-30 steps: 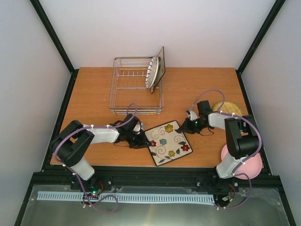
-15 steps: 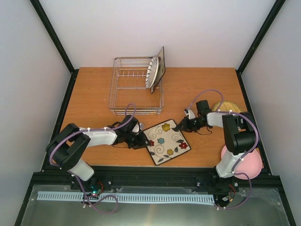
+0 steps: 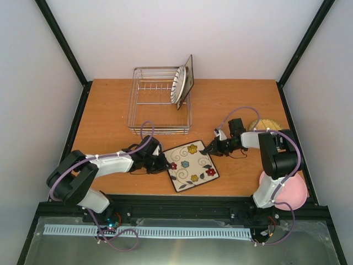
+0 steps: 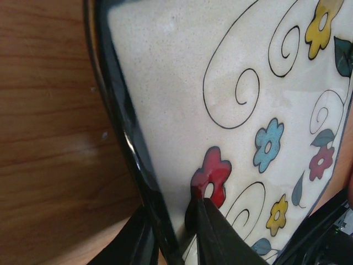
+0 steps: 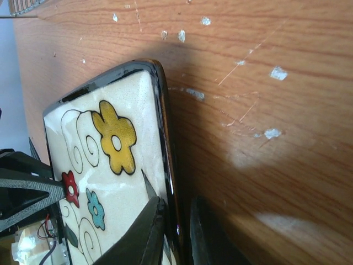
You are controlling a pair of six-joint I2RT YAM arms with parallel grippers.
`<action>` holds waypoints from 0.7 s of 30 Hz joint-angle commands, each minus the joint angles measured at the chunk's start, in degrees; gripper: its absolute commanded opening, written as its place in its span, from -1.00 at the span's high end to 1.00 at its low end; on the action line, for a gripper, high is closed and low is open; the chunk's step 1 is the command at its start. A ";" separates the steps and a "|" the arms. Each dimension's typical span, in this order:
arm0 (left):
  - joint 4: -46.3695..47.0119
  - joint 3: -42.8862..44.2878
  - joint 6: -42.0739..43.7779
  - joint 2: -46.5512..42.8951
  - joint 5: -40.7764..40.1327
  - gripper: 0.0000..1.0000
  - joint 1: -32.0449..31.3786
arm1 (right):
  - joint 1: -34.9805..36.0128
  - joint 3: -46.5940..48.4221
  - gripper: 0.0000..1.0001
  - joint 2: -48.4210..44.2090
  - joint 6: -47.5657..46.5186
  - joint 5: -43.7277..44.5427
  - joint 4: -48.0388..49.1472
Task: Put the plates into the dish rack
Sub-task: Pick up the plate at the center of the board.
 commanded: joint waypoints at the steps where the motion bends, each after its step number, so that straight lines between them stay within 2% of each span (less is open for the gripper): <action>1: 10.51 2.28 5.67 0.25 -1.26 0.99 -2.21 | 6.65 -3.59 0.94 3.17 3.06 -1.43 -9.04; 5: 6.03 2.14 6.95 -2.70 -2.45 0.99 -0.72 | 6.86 -3.70 0.89 3.01 3.00 -1.75 -8.54; 12: -1.04 0.52 9.13 -9.89 -0.93 0.99 4.40 | 6.86 -4.17 0.34 3.84 3.80 -3.06 -5.09; 16: -1.46 -1.67 9.52 -13.97 1.36 0.99 7.18 | 6.86 -4.45 0.11 3.56 4.36 -3.60 -3.99; 21: 1.93 -5.80 8.46 -14.87 7.19 0.99 10.42 | 6.85 -5.59 0.02 4.01 4.67 -5.95 -2.04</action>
